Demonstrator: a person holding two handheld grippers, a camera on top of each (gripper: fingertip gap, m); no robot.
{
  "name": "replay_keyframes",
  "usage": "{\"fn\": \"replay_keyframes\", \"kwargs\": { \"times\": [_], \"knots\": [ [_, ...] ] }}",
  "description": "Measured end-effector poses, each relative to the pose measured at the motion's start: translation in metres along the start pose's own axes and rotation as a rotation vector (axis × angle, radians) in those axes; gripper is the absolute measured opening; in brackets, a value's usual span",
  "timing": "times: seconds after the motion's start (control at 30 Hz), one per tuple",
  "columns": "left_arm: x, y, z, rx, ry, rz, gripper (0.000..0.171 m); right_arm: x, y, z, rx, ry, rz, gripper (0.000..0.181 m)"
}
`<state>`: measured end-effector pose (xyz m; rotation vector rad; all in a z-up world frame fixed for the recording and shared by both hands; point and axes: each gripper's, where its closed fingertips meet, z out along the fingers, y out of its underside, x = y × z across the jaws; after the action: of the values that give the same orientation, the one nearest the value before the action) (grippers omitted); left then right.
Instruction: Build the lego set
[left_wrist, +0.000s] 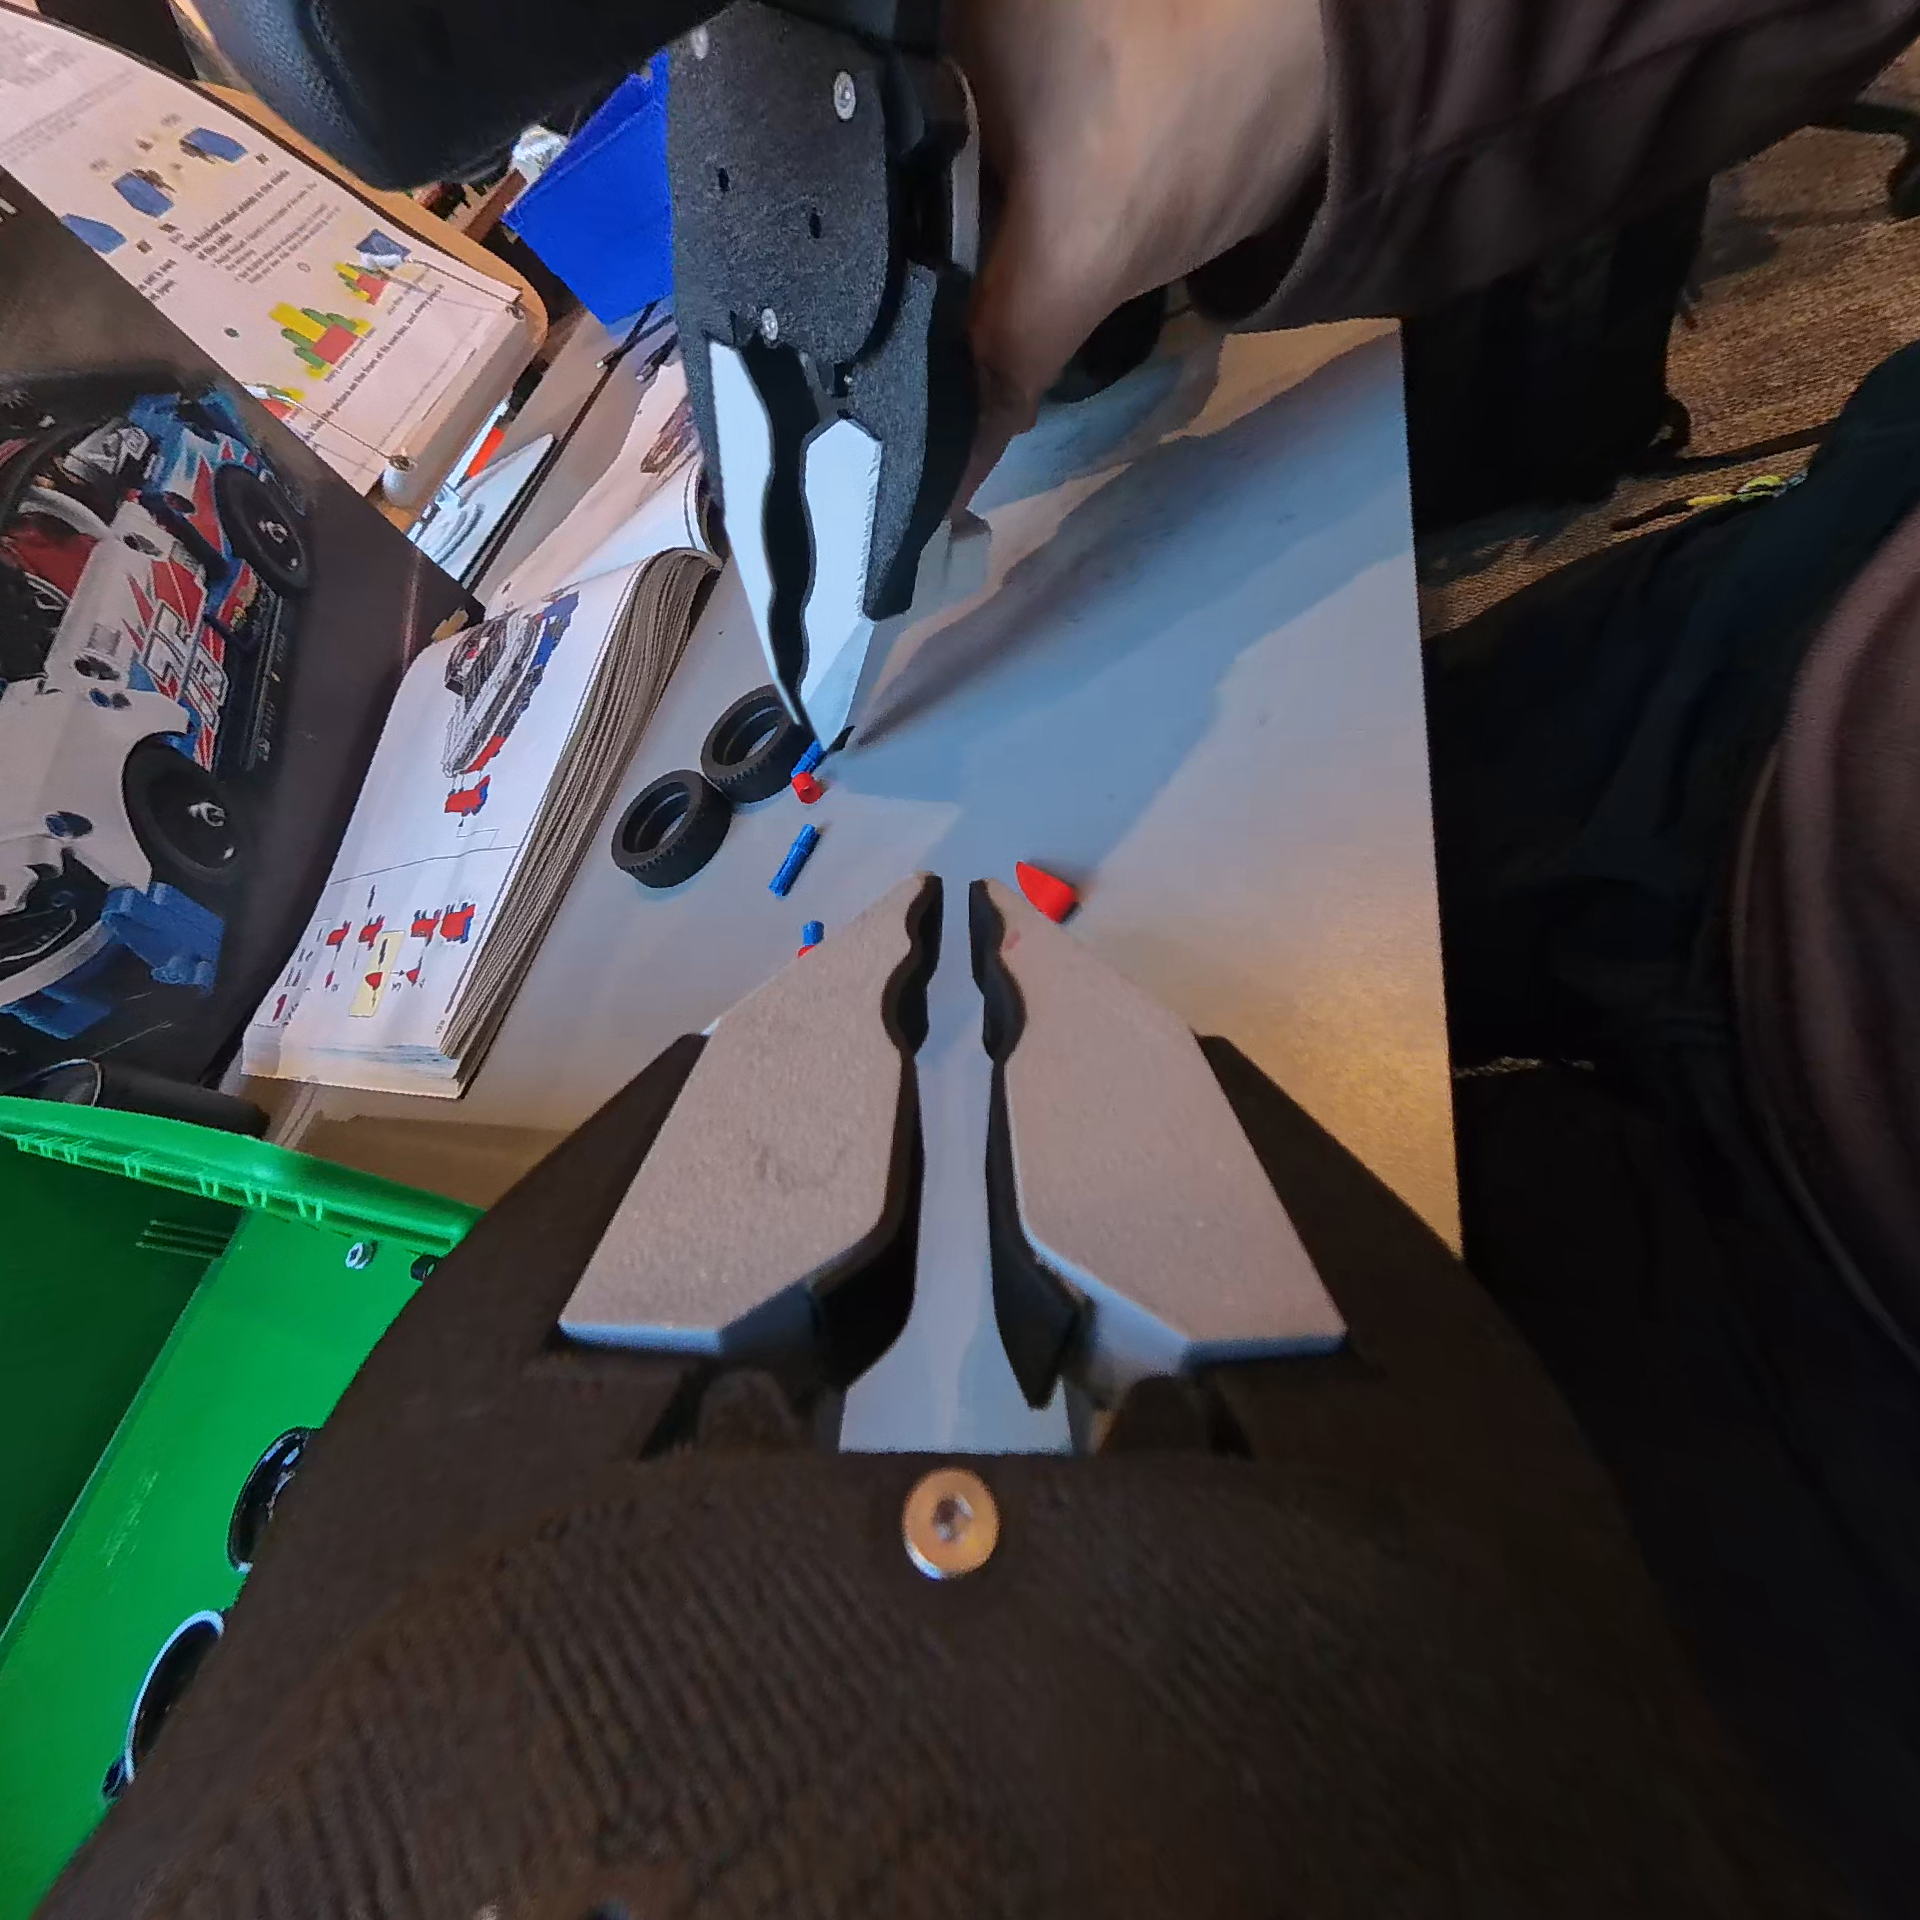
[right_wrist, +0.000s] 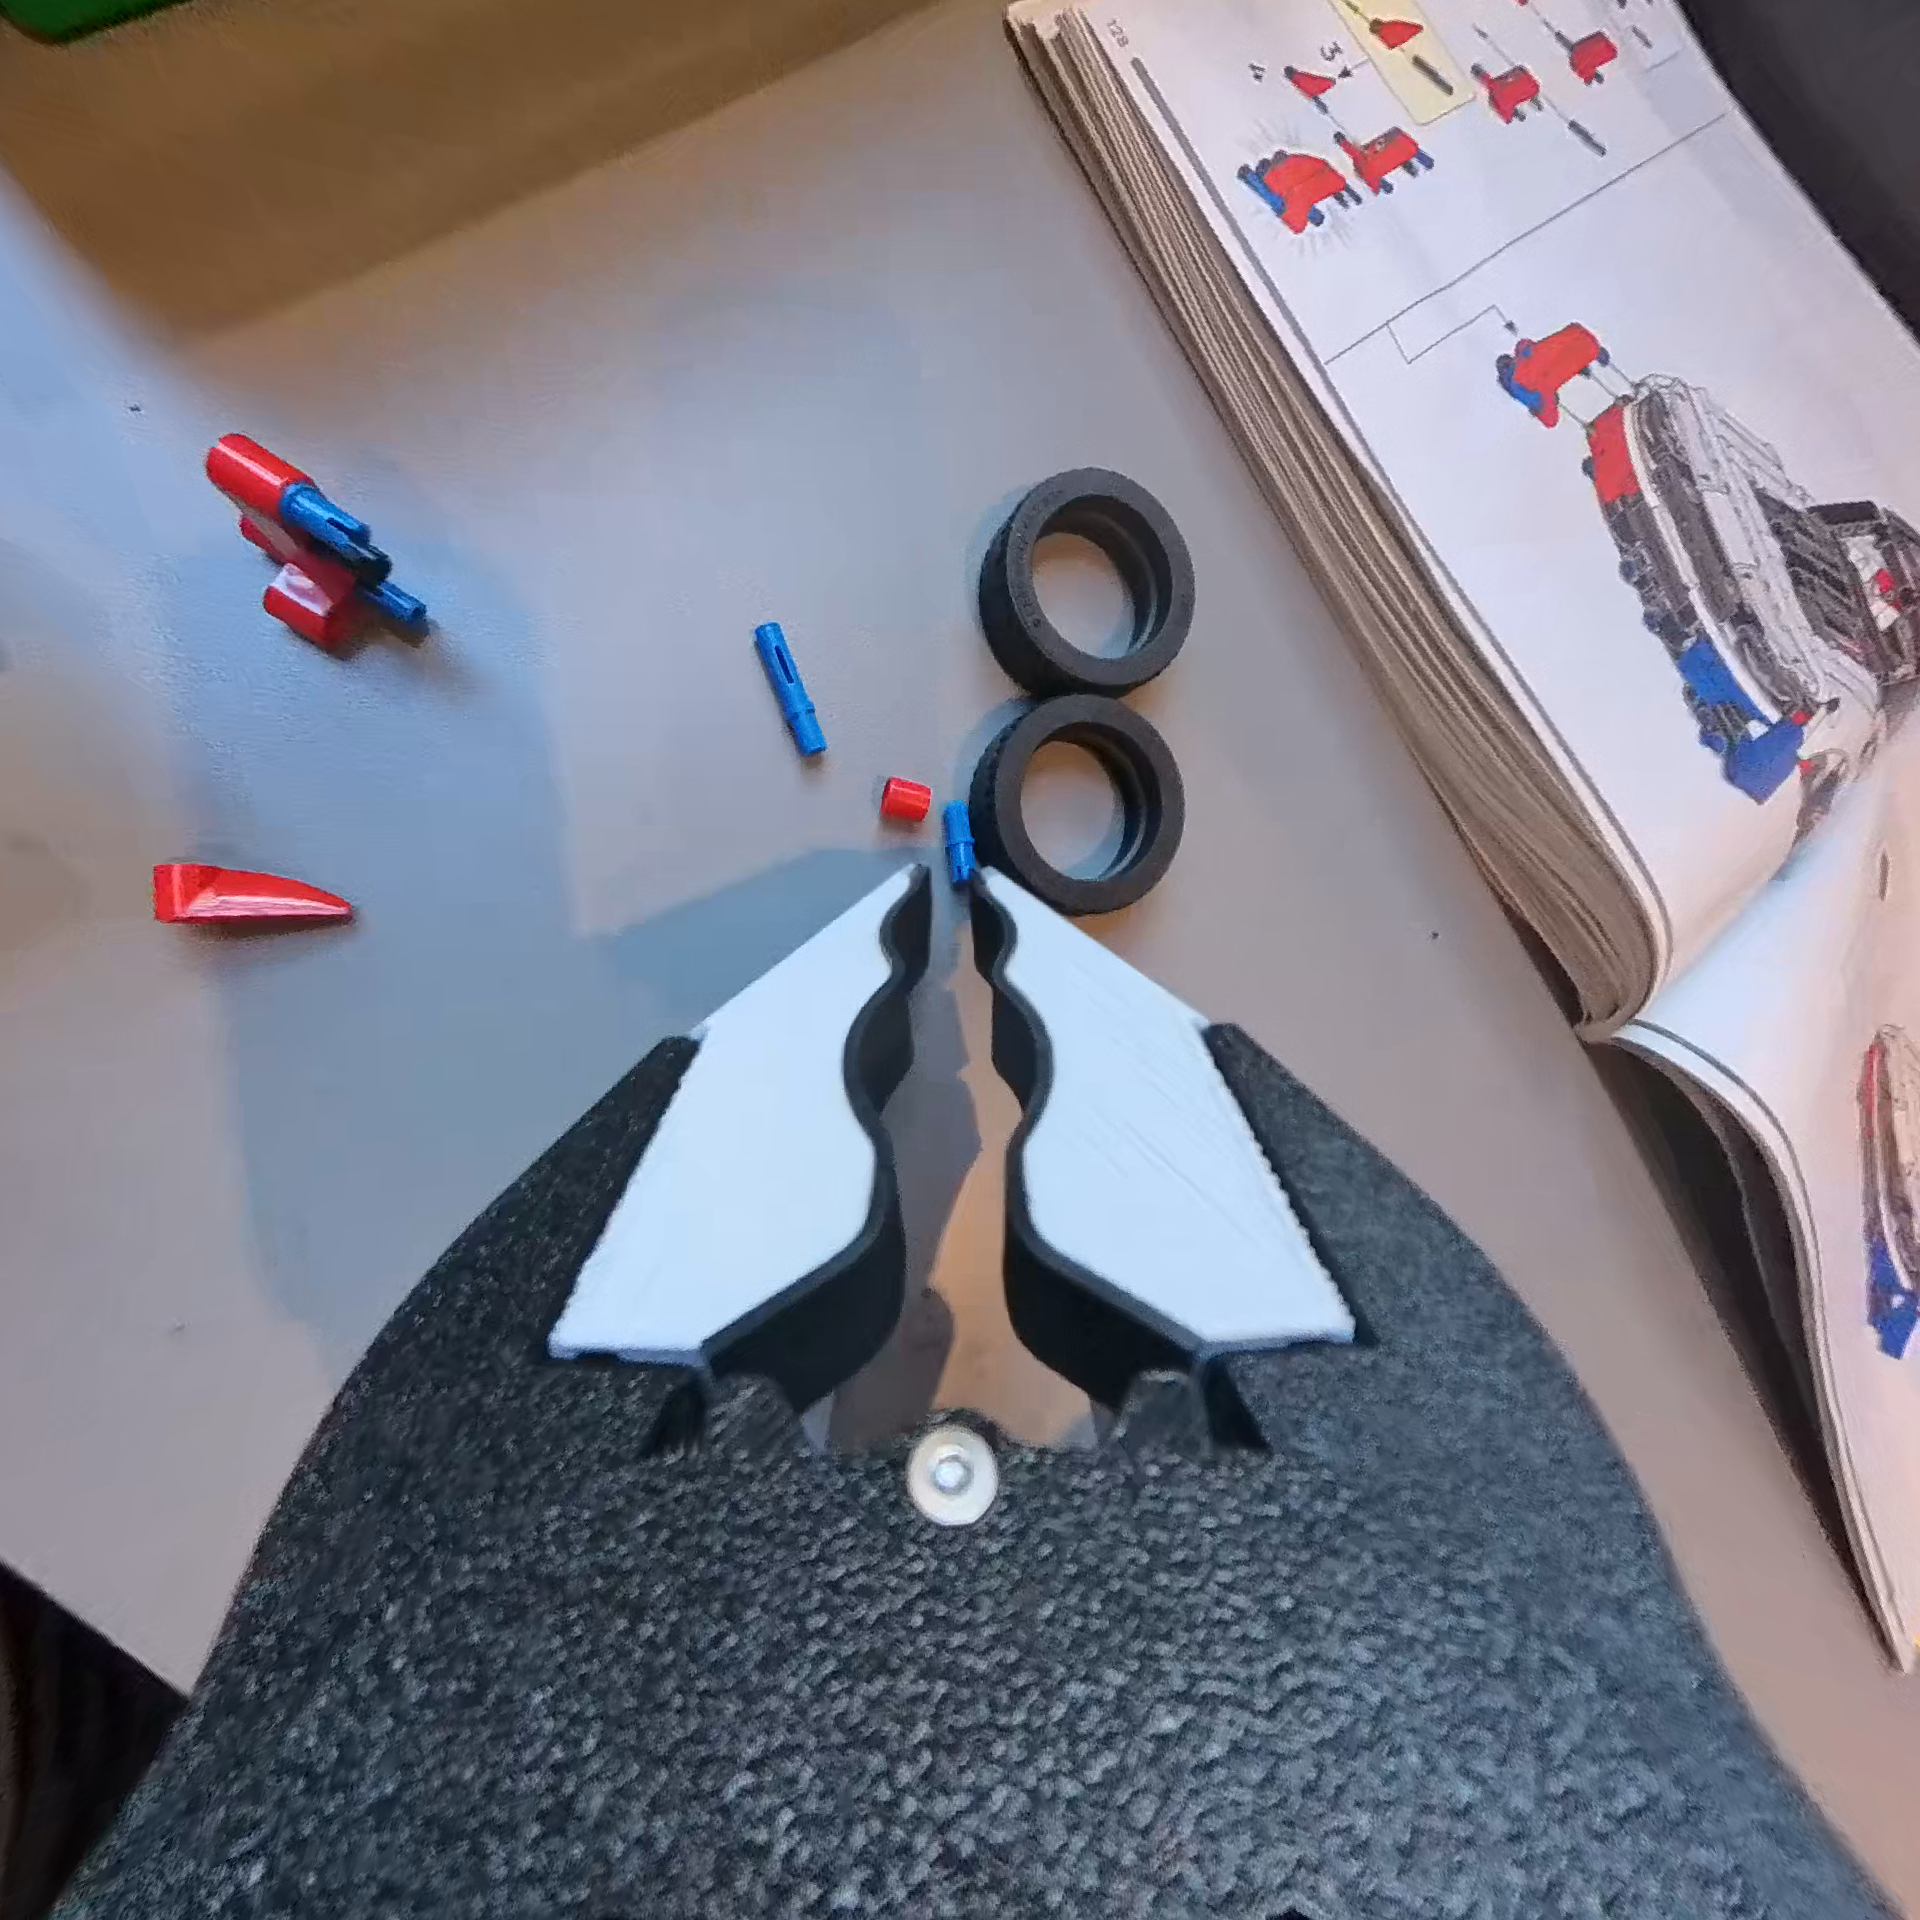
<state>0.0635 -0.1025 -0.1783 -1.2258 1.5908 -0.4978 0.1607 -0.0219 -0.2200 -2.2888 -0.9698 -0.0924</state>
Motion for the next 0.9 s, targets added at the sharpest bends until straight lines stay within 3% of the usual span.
{"fn": "replay_keyframes", "kwargs": {
  "times": [0.6,0.9],
  "knots": [
    [0.0,-0.001,-0.001,0.008,0.003,-0.007,0.002,-0.003,-0.002,0.005,-0.001,-0.064,0.041,0.003],
    [0.0,0.0,0.0,-0.001,0.008,-0.006,0.003,-0.056,0.013,-0.025,0.014,-0.222,0.037,0.003]
  ]
}}
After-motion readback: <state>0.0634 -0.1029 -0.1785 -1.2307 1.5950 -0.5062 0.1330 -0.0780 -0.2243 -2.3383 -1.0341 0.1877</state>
